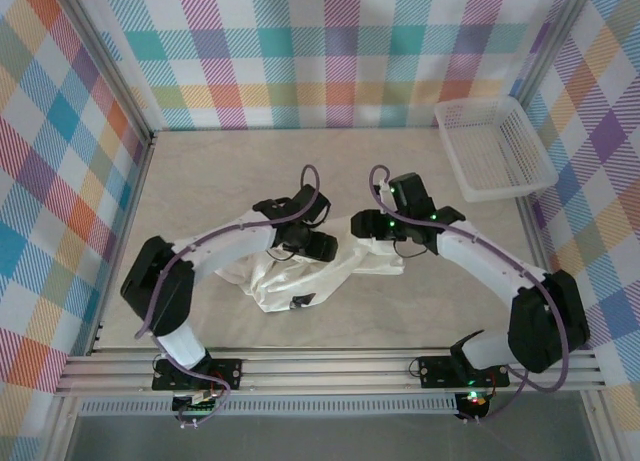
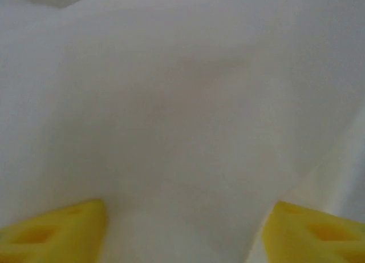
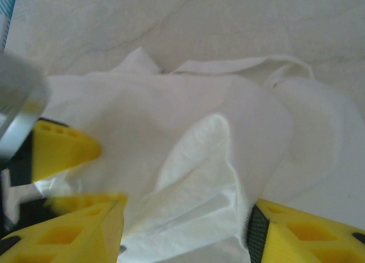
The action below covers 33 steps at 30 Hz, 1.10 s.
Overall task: Fold the inside-out t-shirt
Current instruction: Turn the T-shirt inside out at the center of the table.
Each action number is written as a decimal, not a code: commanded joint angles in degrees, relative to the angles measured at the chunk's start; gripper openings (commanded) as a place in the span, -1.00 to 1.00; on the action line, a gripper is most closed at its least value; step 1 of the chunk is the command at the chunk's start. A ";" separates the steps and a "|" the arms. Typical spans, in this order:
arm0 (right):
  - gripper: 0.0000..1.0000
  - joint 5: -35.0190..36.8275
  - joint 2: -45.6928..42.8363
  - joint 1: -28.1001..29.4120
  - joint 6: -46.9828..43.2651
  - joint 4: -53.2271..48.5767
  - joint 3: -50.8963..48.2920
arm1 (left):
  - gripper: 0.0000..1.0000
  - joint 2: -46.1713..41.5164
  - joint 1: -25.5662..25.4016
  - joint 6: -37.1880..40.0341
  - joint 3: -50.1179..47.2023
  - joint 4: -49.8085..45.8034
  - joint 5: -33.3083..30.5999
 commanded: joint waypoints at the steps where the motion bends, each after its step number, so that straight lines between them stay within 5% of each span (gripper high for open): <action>1: 0.18 3.41 -2.51 2.02 4.84 -2.24 -3.24 | -0.72 -0.71 0.91 1.73 3.88 -2.76 -4.36; 2: 0.18 3.93 -3.00 2.74 5.82 -1.93 -4.06 | -1.00 -1.20 1.38 1.00 4.10 -2.40 -3.40; 9: 0.37 1.74 1.22 9.48 13.00 6.99 -5.01 | -1.00 -7.30 6.30 -8.35 2.39 3.52 13.46; 14: 0.44 8.70 10.26 9.89 14.29 8.46 -1.60 | -1.00 -9.85 8.19 -12.63 3.19 3.00 19.95; 22: 0.34 -5.88 14.44 10.87 7.93 17.54 1.01 | -1.00 -8.71 13.20 -17.53 8.03 0.25 25.85; 28: 0.44 5.95 4.12 16.72 -3.07 22.69 -5.96 | -1.00 -7.84 14.69 -15.41 10.84 -2.58 23.68; 33: 0.55 19.09 10.22 21.42 -14.27 21.37 -1.24 | -1.00 -8.01 14.65 -16.02 11.89 -2.26 24.05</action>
